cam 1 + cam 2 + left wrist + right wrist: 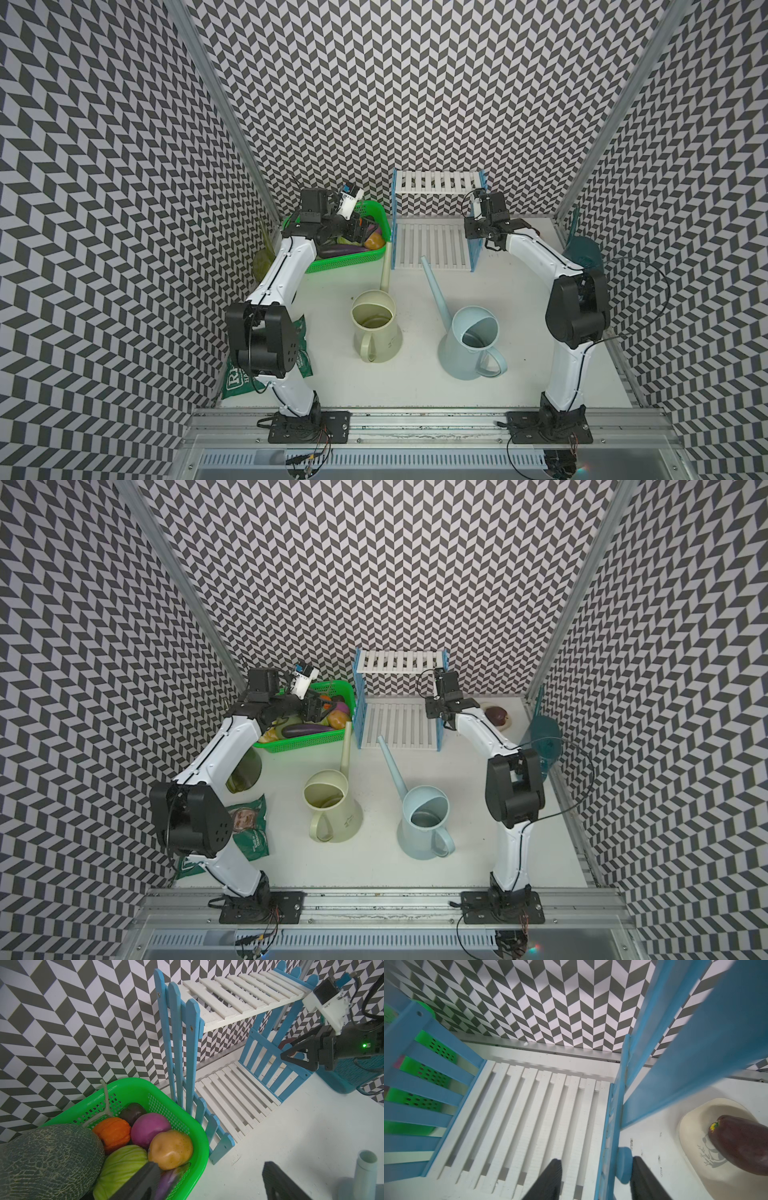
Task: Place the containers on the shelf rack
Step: Adjust the shelf at the center of the board.
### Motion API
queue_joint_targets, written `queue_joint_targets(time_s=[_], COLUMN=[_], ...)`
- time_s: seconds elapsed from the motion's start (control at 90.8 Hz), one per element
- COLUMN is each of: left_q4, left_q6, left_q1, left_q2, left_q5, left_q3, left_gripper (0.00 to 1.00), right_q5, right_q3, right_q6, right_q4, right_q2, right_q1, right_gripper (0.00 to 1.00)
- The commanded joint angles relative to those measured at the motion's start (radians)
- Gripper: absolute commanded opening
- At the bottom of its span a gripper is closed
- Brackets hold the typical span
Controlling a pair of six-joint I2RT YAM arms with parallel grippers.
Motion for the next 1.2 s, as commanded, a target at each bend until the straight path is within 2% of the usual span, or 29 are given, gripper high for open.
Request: queue_joint_targets(time_s=[0.0,0.286,0.386,0.463,0.529,0.606,0.727,0.826,1.014,1.19], left_q4=[-0.016,-0.037,-0.041,-0.042,-0.045,-0.045,-0.047,-0.067,-0.084,-0.079], left_q6=[0.016,0.031,0.041,0.048,0.054,0.060,0.060,0.076,0.095,0.079], left_q1=[0.000,0.001,0.000,0.000,0.000,0.000,-0.005,-0.028,-0.088,-0.115], left_q2=[-0.032,-0.052,-0.059,-0.061,-0.061,-0.061,-0.060,-0.061,-0.071,-0.070], left_q5=[0.015,0.020,0.023,0.027,0.030,0.033,0.048,0.048,0.039,0.041], left_q3=[-0.005,-0.014,-0.020,-0.026,-0.028,-0.032,-0.037,-0.032,-0.023,0.001], left_gripper=[0.85,0.86,0.86,0.87,0.87,0.87,0.87,0.87,0.87,0.87], right_q5=[-0.050,-0.079,-0.170,-0.302,-0.316,-0.284,-0.367,-0.409,-0.265,-0.259], right_q3=[0.005,-0.188,-0.343,-0.455,-0.515,-0.557,-0.568,-0.564,-0.529,-0.472], right_q6=[0.019,-0.005,-0.116,-0.314,-0.425,-0.469,-0.473,-0.481,-0.458,-0.445], right_q4=[0.039,0.059,0.064,-0.016,-0.124,-0.227,-0.351,-0.447,-0.637,-0.745], right_q2=[-0.102,-0.445,-0.604,-0.735,-0.816,-0.925,-1.064,-1.117,-1.093,-1.059], right_q1=[0.007,0.009,0.010,0.018,0.042,0.068,0.074,0.093,0.239,0.325], right_gripper=[0.65,0.78,0.83,0.88,0.94,1.00,1.00,1.00,1.00,0.99])
